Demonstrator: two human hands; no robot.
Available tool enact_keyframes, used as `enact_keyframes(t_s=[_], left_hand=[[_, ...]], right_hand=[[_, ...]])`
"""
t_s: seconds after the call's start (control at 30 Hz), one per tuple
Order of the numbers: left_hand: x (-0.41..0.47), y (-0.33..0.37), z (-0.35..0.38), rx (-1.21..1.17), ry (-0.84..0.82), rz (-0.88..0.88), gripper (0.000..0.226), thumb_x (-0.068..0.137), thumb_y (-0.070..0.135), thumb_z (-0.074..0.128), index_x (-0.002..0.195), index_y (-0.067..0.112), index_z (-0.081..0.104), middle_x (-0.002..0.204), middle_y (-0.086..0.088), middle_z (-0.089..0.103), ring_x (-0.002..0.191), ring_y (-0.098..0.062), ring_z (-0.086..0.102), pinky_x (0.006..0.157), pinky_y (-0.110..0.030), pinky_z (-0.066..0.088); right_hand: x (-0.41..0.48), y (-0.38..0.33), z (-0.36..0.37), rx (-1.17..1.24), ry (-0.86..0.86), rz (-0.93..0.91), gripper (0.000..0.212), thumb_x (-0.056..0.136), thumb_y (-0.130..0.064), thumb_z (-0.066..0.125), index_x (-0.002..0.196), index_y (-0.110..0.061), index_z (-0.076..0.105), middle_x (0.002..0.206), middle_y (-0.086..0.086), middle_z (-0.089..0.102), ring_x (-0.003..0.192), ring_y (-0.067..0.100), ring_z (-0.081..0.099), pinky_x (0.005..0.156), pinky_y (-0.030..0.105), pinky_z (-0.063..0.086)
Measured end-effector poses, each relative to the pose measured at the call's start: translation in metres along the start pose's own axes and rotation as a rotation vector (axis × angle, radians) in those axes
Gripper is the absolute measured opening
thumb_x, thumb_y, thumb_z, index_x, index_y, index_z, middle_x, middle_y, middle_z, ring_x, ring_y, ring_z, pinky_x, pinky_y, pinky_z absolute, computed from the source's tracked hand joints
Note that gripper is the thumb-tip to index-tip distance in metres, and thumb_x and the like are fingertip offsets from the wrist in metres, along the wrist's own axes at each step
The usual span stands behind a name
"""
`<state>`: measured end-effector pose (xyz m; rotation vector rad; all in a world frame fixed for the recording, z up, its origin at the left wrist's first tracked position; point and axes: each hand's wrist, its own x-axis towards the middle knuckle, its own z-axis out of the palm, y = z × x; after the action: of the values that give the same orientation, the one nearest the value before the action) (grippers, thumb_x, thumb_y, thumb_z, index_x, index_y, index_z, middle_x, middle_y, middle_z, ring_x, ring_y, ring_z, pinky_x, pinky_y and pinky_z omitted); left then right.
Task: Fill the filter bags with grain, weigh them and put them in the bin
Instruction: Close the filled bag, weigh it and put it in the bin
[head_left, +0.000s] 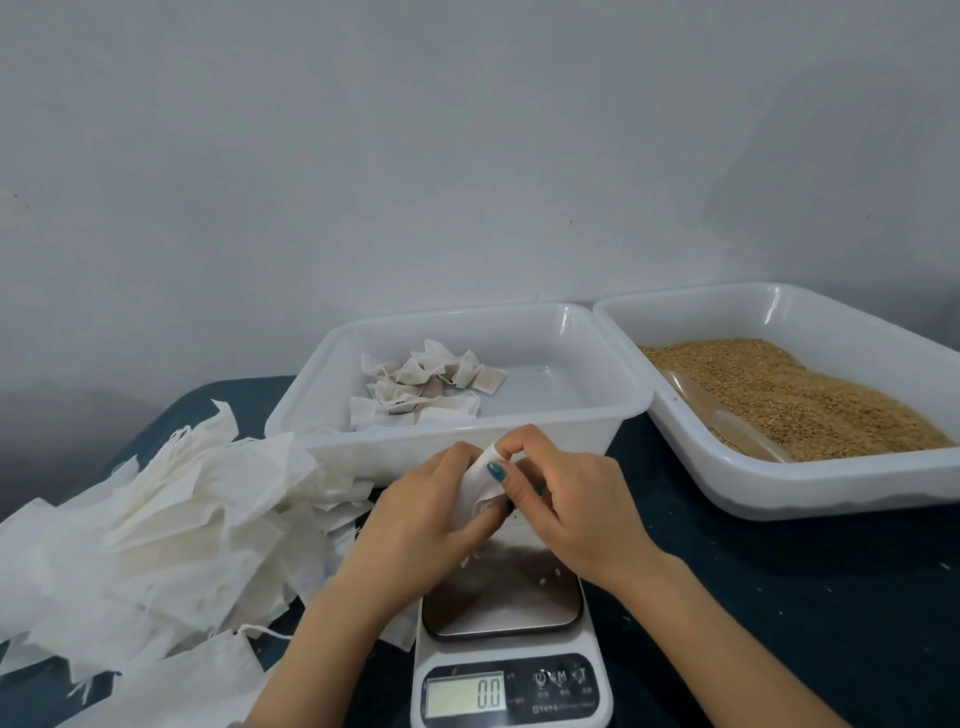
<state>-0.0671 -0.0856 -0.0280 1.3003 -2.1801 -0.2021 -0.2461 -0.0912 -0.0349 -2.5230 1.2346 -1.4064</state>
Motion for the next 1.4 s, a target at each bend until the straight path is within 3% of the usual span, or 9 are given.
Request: enact_keyframes(t_s=[0.1, 0.27, 0.43, 0.6, 0.7, 0.8, 1.0, 1.17, 1.4], left_hand=[[0.0, -0.002, -0.001, -0.057, -0.016, -0.011, 0.027, 0.089, 0.045, 0.061, 0.109, 0.03, 0.052, 0.091, 0.015, 0.062, 0.08, -0.004, 0.058, 0.07, -0.029, 0.048], [0.003, -0.005, 0.0, -0.125, 0.008, -0.033, 0.018, 0.09, 0.032, 0.066, 0.1, 0.032, 0.051, 0.086, 0.014, 0.063, 0.077, -0.007, 0.058, 0.067, -0.029, 0.047], [0.0, -0.008, -0.003, -0.222, 0.029, -0.064, 0.017, 0.093, 0.031, 0.064, 0.103, 0.036, 0.051, 0.085, 0.017, 0.063, 0.08, -0.007, 0.059, 0.066, -0.023, 0.046], [-0.002, -0.008, -0.003, -0.268, 0.029, -0.066, 0.027, 0.086, 0.043, 0.051, 0.112, 0.033, 0.049, 0.085, 0.012, 0.063, 0.077, -0.009, 0.058, 0.066, -0.028, 0.047], [-0.001, -0.009, -0.002, -0.273, 0.031, -0.057, 0.031, 0.086, 0.044, 0.049, 0.115, 0.031, 0.049, 0.086, 0.012, 0.063, 0.079, -0.009, 0.058, 0.067, -0.028, 0.047], [-0.001, -0.01, -0.001, -0.257, 0.025, -0.045, 0.029, 0.088, 0.042, 0.051, 0.115, 0.032, 0.047, 0.088, 0.015, 0.062, 0.082, -0.006, 0.058, 0.066, -0.023, 0.046], [-0.001, -0.014, 0.001, -0.239, -0.002, -0.056, 0.024, 0.091, 0.038, 0.054, 0.114, 0.039, 0.044, 0.09, 0.018, 0.061, 0.085, -0.003, 0.057, 0.067, -0.022, 0.046], [-0.002, -0.016, 0.002, -0.239, 0.002, -0.068, 0.03, 0.085, 0.044, 0.051, 0.114, 0.037, 0.045, 0.09, 0.018, 0.061, 0.083, -0.002, 0.058, 0.066, -0.021, 0.046], [-0.003, -0.017, 0.004, -0.245, -0.001, -0.074, 0.024, 0.089, 0.037, 0.057, 0.111, 0.034, 0.048, 0.089, 0.014, 0.062, 0.084, -0.006, 0.058, 0.067, -0.024, 0.045]], right_hand=[[0.001, -0.001, 0.0, 0.007, 0.054, -0.068, 0.021, 0.099, -0.042, 0.05, 0.101, -0.024, 0.061, 0.071, -0.015, 0.066, 0.058, -0.02, 0.046, 0.055, 0.0, 0.031], [0.005, 0.001, -0.006, 0.07, 0.177, -0.096, 0.029, 0.099, -0.045, 0.05, 0.096, -0.022, 0.068, 0.08, -0.016, 0.07, 0.064, -0.006, 0.06, 0.056, 0.004, 0.041], [0.038, 0.03, -0.042, -0.128, 0.424, 0.242, 0.016, 0.095, -0.031, 0.048, 0.093, -0.028, 0.064, 0.084, -0.015, 0.069, 0.069, 0.007, 0.063, 0.055, 0.027, 0.048], [0.057, 0.106, -0.096, -0.374, 0.063, 0.683, 0.025, 0.092, -0.019, 0.052, 0.115, -0.018, 0.062, 0.115, 0.006, 0.062, 0.107, 0.03, 0.056, 0.079, 0.036, 0.046], [0.055, 0.133, -0.12, -0.599, -0.357, 0.961, 0.022, 0.093, -0.026, 0.053, 0.098, -0.005, 0.06, 0.102, 0.013, 0.063, 0.091, 0.031, 0.058, 0.08, 0.036, 0.049], [0.046, 0.139, -0.125, -0.732, -0.648, 1.032, 0.023, 0.092, -0.025, 0.056, 0.096, -0.004, 0.064, 0.084, 0.006, 0.058, 0.083, 0.024, 0.06, 0.084, 0.035, 0.053], [0.031, 0.135, -0.115, -0.645, -0.67, 1.092, 0.036, 0.095, -0.034, 0.051, 0.119, -0.008, 0.059, 0.098, 0.007, 0.061, 0.092, 0.027, 0.06, 0.09, 0.041, 0.051], [0.031, 0.136, -0.114, -0.577, -0.546, 1.078, 0.036, 0.098, -0.039, 0.05, 0.081, -0.009, 0.059, 0.082, 0.007, 0.063, 0.074, 0.023, 0.06, 0.065, 0.032, 0.047], [0.03, 0.131, -0.116, -0.794, -0.528, 1.062, 0.03, 0.098, -0.035, 0.053, 0.109, -0.01, 0.066, 0.122, 0.016, 0.06, 0.112, 0.033, 0.057, 0.093, 0.038, 0.049]])
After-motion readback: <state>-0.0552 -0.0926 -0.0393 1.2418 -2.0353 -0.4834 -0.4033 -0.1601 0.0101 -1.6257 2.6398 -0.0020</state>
